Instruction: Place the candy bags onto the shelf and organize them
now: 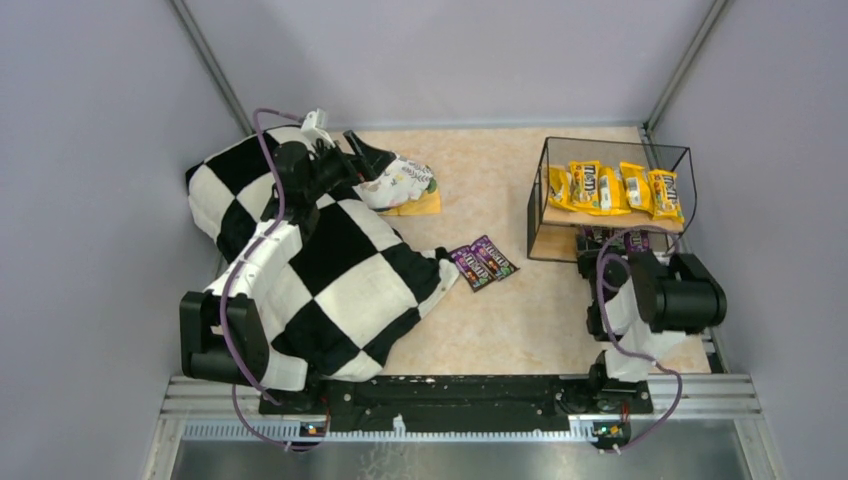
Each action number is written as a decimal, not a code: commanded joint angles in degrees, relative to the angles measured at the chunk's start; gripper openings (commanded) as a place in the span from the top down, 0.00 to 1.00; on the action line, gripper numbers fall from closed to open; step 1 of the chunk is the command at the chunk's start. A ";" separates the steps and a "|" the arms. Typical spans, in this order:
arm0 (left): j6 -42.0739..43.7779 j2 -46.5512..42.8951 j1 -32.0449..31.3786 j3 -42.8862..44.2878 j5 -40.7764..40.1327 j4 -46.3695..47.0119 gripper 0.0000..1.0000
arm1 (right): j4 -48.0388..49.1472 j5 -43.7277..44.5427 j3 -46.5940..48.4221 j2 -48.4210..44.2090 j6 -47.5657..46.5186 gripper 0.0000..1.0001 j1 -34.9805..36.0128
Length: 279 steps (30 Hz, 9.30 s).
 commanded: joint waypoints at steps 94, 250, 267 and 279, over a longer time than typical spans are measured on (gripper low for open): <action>0.29 1.25 -1.22 1.07 0.83 2.19 0.02 | -49.74 -14.86 5.78 -30.57 -20.86 0.71 -14.15; 4.65 0.92 -4.07 2.67 -2.44 -1.69 0.02 | -80.76 14.34 14.02 -65.81 0.39 1.00 17.88; 2.94 1.01 -3.43 2.50 -0.69 -0.76 0.02 | -76.14 17.68 8.53 -60.23 0.18 1.00 16.22; 2.75 1.19 -3.41 2.32 -0.71 -0.52 0.01 | -84.51 21.37 8.04 -55.70 5.01 1.00 16.23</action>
